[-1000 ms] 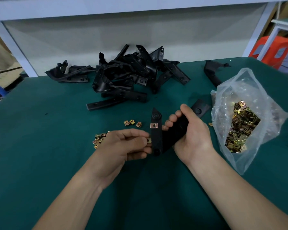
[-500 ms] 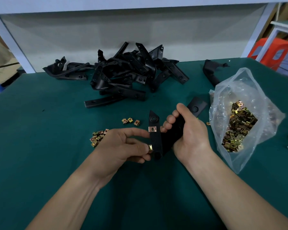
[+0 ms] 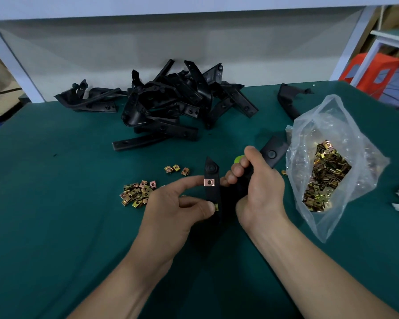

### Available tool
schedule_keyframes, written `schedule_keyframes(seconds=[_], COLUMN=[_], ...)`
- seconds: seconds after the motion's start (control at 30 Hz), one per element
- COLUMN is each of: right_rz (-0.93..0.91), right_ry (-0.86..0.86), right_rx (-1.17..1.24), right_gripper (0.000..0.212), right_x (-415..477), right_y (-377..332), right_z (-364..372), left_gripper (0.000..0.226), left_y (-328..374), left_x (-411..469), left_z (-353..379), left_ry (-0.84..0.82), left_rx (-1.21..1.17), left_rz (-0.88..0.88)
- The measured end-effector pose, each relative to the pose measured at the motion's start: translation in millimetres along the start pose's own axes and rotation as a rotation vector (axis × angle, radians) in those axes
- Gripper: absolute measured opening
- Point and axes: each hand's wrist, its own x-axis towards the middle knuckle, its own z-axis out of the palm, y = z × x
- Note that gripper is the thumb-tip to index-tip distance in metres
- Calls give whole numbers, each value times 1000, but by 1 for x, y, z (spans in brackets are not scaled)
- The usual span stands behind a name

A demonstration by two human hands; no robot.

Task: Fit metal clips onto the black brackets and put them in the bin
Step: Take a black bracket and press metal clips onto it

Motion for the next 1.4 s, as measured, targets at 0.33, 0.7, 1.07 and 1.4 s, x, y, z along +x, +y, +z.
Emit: schedule_keyframes(seconds=[0.33,0.7,1.07,1.4], right_rz=[104,108,-98,-187], right_ry=[-13,-42,-200,-24], right_rx=[164,56,-655,-469], right_gripper=[41,42,22,25], right_x=[0,-10,-64,-111], right_y=[-8,-10,-56,-143], right_z=[0,10,34,-38], left_gripper=[38,33,21,22], left_y=[0,2,43,80], left_x=[4,11,-2,-7], left_z=[9,-18,-2,104], left_ry=[13,-178,186,-83], left_rx=[-283,-251,73,201], left_rz=[-146,-186,113,309])
